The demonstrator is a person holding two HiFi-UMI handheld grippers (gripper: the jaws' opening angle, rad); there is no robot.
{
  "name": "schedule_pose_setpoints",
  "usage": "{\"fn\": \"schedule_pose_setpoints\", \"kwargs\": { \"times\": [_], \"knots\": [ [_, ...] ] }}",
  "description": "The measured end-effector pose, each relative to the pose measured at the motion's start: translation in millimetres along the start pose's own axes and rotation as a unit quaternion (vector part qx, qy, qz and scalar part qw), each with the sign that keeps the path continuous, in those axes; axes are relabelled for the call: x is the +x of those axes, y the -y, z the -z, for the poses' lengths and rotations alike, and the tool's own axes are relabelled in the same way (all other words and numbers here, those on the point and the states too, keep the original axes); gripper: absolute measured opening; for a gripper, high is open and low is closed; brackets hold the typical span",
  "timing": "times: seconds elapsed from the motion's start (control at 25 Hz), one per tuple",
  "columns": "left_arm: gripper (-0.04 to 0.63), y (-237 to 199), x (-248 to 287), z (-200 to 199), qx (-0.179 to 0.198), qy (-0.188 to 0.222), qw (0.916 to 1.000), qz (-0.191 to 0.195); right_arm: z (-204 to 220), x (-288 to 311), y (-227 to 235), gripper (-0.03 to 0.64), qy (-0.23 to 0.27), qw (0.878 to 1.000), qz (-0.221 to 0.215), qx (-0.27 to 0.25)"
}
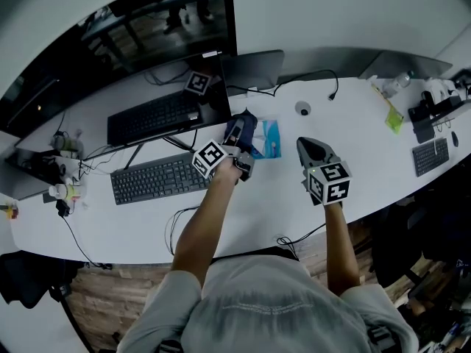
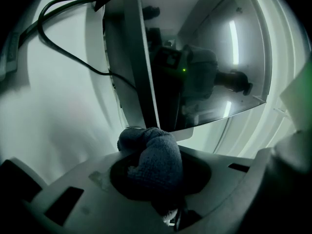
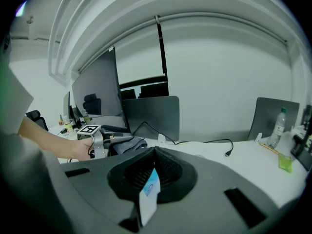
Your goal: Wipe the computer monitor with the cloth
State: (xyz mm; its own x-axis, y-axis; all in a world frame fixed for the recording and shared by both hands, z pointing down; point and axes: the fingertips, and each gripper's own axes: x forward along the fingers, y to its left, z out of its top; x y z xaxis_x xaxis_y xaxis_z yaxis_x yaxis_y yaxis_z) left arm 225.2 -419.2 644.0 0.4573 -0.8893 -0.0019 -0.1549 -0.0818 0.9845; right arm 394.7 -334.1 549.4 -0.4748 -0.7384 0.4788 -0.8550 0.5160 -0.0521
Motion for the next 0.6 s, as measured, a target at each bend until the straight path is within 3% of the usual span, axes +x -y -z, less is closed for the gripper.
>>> {"fn": "schedule_pose_setpoints", "kwargs": {
  "times": [0.28, 0.6],
  "knots": [
    [0.078, 32, 7, -9, 0.015, 0.041, 0.9986, 0.028, -1, -10, 4, 0.169, 0.002, 1.0, 0.014, 0.0],
    [0.078, 74, 3, -15, 0.072, 0.033, 0.9943, 0.071, -6, -22, -8, 0.169, 0.013, 1.0, 0.014, -0.005]
  ]
}}
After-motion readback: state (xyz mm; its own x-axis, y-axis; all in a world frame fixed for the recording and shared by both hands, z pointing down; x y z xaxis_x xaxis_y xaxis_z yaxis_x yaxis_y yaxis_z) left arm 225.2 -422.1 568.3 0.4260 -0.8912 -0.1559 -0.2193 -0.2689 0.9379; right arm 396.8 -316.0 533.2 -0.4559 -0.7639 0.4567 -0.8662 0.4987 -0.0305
